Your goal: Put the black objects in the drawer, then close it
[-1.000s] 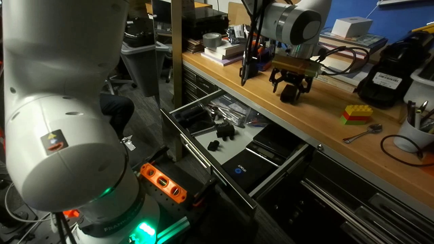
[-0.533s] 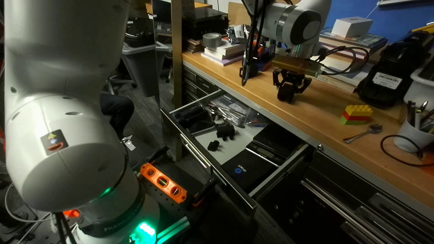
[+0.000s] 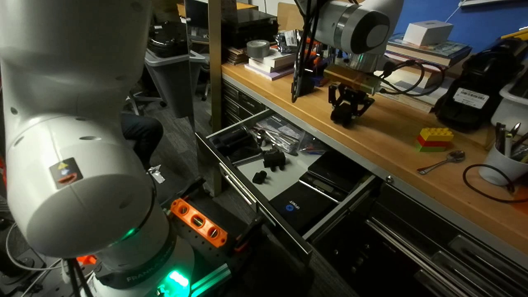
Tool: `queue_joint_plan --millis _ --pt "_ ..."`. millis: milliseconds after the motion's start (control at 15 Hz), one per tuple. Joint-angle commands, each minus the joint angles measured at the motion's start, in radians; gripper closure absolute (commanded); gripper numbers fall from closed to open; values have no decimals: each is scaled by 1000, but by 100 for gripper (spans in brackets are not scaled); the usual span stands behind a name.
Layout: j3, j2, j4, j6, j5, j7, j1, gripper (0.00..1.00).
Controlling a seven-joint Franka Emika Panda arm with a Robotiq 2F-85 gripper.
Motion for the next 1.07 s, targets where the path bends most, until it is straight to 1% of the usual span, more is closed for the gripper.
queue_joint_plan --millis 0,333,467,533,800,1000 --pt "15 -118 -169 -5 62 55 -5 75" --pt "16 -249 -373 30 106 91 15 75" --pt "10 -271 -444 99 112 119 27 75" --pt "13 -269 -467 113 123 116 27 75" --pt "6 -217 -566 353 96 133 38 75" --pt "19 -182 -604 441 122 104 17 75"
